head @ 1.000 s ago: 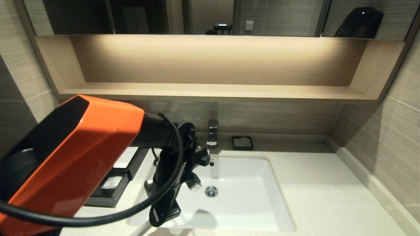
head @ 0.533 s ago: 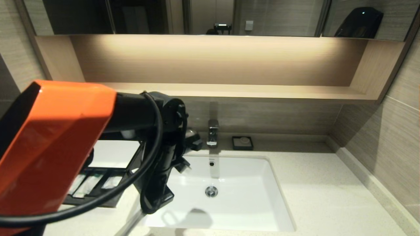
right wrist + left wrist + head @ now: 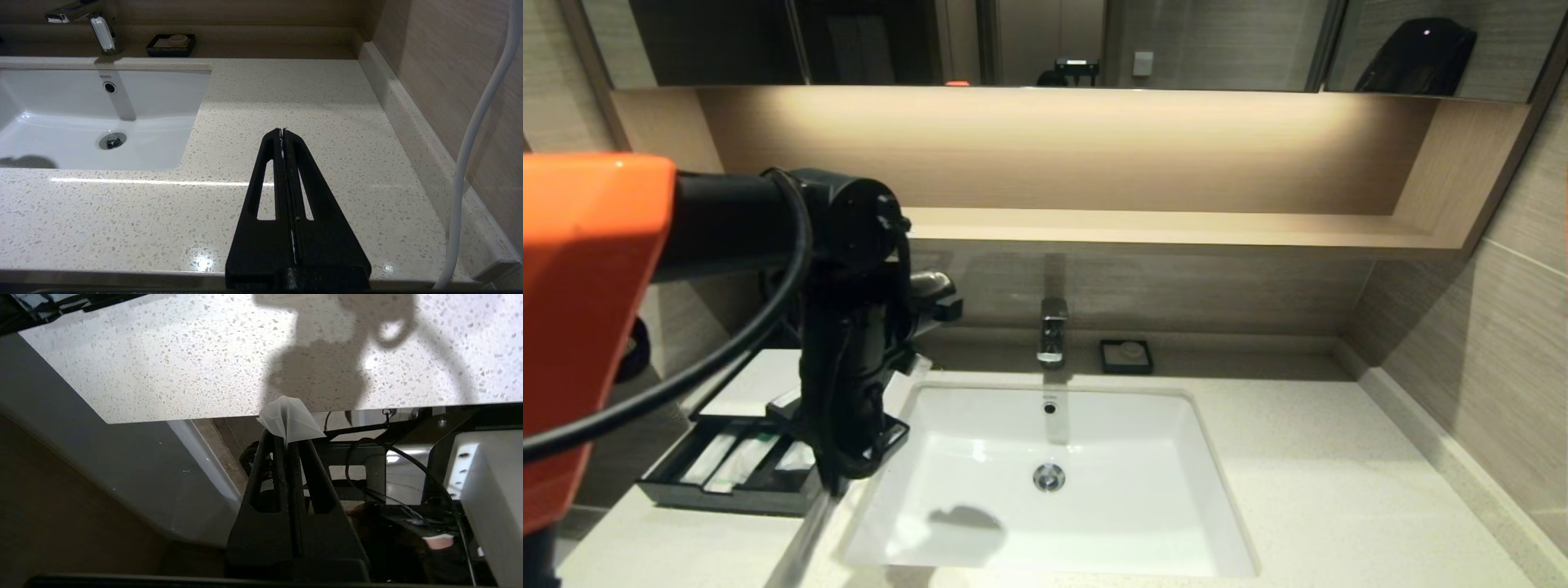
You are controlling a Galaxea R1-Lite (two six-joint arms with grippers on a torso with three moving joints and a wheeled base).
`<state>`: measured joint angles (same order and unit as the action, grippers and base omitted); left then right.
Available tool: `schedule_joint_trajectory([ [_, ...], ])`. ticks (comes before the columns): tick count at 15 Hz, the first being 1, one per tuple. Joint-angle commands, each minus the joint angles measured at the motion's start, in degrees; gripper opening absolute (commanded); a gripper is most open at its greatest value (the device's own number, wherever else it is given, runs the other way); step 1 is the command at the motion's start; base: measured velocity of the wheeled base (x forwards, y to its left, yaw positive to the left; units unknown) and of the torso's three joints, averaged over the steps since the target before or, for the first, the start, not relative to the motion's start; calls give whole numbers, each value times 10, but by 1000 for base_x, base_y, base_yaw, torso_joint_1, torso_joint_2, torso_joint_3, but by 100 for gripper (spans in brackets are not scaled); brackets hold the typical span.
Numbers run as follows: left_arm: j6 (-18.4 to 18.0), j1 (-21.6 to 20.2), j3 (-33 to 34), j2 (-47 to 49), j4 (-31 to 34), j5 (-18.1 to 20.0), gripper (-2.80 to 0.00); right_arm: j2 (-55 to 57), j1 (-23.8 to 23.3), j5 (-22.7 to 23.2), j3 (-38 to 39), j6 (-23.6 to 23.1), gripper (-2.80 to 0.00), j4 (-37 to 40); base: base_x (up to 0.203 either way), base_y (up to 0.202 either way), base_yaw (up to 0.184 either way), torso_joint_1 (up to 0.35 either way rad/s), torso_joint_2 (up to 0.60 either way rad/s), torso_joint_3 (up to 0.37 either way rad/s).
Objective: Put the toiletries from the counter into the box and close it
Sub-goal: Pick up the bathroom toiletry, then place the bathroom toiletry into the drawer
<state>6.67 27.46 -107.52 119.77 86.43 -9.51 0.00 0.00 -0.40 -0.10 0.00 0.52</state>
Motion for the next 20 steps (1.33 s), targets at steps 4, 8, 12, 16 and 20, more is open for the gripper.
schedule_joint_trajectory([
  [4,49,-81,-1,-44,-3,-4,-280,0,0,0,0,0,-280,0,0,0,0,0,0,0],
  [8,62,-146,0,-58,-5,-5,-280,0,0,0,0,0,-280,0,0,0,0,0,0,0],
  [12,56,-213,-1,-51,-7,-18,-280,0,0,0,0,0,-280,0,0,0,0,0,0,0],
  [16,53,-251,-6,-21,-24,-39,-280,0,0,0,0,0,-280,0,0,0,0,0,0,0],
  [20,52,-283,-40,21,-41,-39,-280,0,0,0,0,0,-280,0,0,0,0,0,0,0],
])
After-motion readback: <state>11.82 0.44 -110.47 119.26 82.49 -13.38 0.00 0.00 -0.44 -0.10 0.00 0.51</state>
